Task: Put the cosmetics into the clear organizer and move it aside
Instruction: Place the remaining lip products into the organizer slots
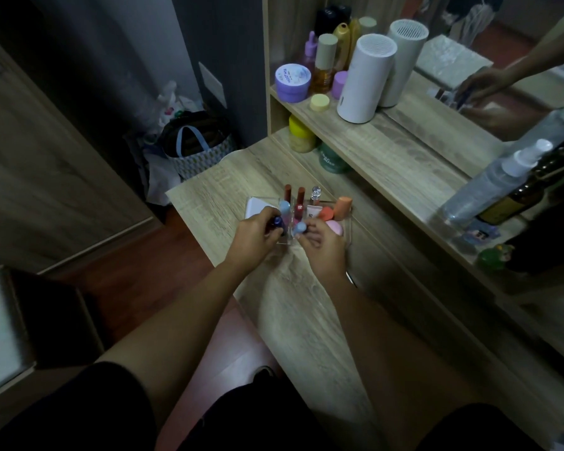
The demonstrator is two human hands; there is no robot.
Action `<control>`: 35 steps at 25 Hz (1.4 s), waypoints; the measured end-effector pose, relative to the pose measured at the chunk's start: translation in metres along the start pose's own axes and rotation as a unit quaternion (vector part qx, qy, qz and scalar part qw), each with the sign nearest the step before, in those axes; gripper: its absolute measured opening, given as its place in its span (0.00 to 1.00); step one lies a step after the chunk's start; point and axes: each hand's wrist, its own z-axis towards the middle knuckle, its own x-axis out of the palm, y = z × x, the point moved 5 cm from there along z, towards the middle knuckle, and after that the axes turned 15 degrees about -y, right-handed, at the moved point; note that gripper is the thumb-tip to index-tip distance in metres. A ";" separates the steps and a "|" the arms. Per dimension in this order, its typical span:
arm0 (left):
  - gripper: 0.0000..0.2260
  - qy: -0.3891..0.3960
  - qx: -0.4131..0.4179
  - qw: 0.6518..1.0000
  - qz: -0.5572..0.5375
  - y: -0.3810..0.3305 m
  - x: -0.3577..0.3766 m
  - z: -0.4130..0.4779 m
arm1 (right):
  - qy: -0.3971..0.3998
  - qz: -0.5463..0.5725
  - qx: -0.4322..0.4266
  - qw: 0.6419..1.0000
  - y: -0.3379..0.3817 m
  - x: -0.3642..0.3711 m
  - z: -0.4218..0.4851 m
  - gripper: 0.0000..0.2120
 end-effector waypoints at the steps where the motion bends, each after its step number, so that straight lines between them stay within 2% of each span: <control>1: 0.10 0.006 0.008 1.000 0.010 0.001 0.003 0.000 | 0.003 -0.006 0.003 1.000 -0.002 0.001 0.000 0.12; 6: 0.12 0.032 0.015 0.999 0.041 0.008 0.015 0.001 | 0.000 -0.049 -0.016 0.999 -0.005 0.003 0.002 0.12; 9: 0.12 0.026 -0.020 0.999 0.019 0.010 0.016 0.001 | 0.013 -0.039 0.010 0.999 -0.005 0.008 0.004 0.13; 12: 0.10 0.028 -0.022 0.999 0.012 0.009 0.019 0.002 | 0.017 -0.044 0.006 0.999 -0.005 0.011 0.003 0.13; 20: 0.12 0.040 -0.041 0.998 0.004 0.011 0.022 0.000 | 0.018 -0.077 0.018 0.997 -0.006 0.012 0.004 0.14; 23: 0.11 0.016 -0.052 0.999 0.000 0.013 0.019 -0.004 | 0.028 -0.091 0.031 0.995 -0.010 0.007 0.004 0.16; 25: 0.07 -0.017 -0.041 0.999 0.008 0.013 0.016 -0.013 | 0.013 -0.128 0.038 0.991 -0.013 -0.004 0.000 0.16; 27: 0.05 -0.025 -0.005 0.999 0.023 0.012 0.018 -0.027 | -0.008 -0.222 0.002 0.975 -0.015 -0.019 -0.004 0.13; 29: 0.06 0.017 0.056 0.998 0.038 0.010 0.026 -0.047 | -0.021 -0.301 -0.024 0.953 -0.017 -0.034 -0.010 0.13; 32: 0.16 0.120 0.158 0.977 0.073 0.014 0.044 -0.075 | -0.014 -0.336 0.011 0.942 -0.030 -0.050 -0.019 0.19; 35: 0.25 0.198 0.176 0.956 0.127 0.029 0.059 -0.090 | 0.015 -0.385 0.050 0.921 -0.044 -0.059 -0.025 0.21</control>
